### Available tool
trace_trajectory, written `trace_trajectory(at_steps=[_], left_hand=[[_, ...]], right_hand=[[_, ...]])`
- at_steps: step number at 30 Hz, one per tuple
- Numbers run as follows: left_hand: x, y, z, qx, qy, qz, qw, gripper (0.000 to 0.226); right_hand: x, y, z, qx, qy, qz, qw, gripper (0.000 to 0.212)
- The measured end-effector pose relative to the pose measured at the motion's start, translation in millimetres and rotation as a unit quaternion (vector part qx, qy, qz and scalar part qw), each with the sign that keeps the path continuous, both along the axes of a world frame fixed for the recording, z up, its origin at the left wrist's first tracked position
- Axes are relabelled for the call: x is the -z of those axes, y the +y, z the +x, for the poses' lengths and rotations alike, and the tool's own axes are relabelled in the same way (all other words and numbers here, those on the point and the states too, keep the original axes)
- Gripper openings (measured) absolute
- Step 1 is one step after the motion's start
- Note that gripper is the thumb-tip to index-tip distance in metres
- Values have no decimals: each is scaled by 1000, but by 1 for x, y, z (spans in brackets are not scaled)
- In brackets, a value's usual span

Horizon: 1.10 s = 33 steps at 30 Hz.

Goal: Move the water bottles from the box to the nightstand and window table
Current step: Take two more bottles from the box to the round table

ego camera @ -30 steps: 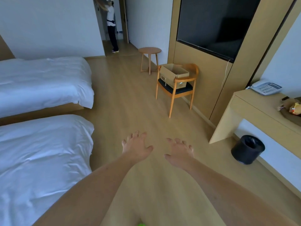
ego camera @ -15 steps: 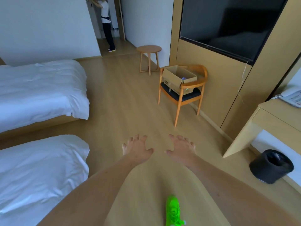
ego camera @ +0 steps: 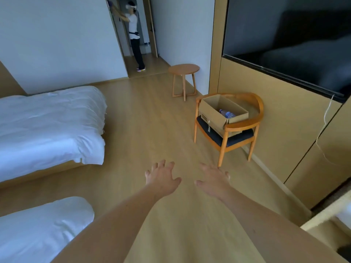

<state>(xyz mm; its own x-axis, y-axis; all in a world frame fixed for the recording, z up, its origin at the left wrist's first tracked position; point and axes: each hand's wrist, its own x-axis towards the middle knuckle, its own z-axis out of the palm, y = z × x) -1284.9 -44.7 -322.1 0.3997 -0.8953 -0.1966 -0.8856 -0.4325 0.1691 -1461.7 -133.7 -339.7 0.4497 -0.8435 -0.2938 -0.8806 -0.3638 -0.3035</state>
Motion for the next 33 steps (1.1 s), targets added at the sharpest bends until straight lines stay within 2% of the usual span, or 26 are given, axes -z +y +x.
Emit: trace_trajectory(at_steps=[11, 14, 21, 33], left_hand=[[29, -220, 81, 65, 15, -3, 998, 75], [31, -289, 119, 86, 17, -4, 996, 74], [19, -432, 202, 117, 19, 0, 993, 73], [52, -637, 247, 161, 50, -2, 986, 70]], right_hand=[[25, -188, 83, 33, 17, 1, 999, 69], [29, -254, 118, 53, 25, -8, 998, 60], [19, -376, 180, 102, 27, -5, 994, 65], [48, -573, 236, 117, 53, 3, 992, 70]])
